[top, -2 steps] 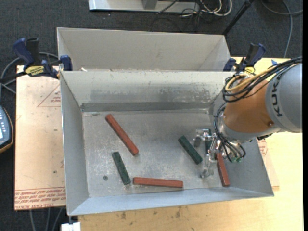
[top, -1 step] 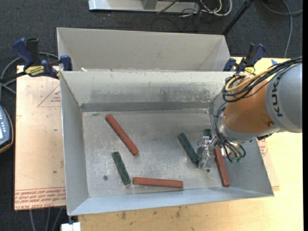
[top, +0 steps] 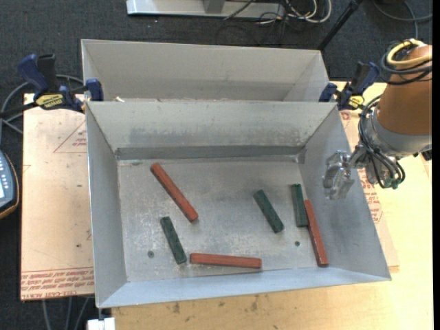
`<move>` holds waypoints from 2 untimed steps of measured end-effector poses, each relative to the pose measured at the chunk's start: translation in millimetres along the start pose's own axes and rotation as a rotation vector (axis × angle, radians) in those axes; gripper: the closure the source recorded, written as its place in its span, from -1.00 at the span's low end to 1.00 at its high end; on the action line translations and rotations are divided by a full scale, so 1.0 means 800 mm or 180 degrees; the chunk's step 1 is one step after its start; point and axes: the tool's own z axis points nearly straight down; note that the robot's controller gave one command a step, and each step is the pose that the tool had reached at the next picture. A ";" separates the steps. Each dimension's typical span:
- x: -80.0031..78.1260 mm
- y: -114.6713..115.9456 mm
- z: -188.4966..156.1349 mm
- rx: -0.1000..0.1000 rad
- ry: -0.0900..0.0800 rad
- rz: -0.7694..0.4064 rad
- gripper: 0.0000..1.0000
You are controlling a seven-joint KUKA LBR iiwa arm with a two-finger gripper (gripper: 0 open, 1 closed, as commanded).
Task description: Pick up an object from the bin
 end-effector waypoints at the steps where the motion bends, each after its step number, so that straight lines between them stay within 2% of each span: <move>1: 0.003 0.002 0.006 -0.0006 0.0030 -0.0005 -1.00; 2: 0.057 -0.007 0.120 -0.0021 0.0051 -0.1195 -1.00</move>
Offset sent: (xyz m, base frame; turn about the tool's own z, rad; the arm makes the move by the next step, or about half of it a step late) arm 0.0000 0.0000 0.0000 0.0000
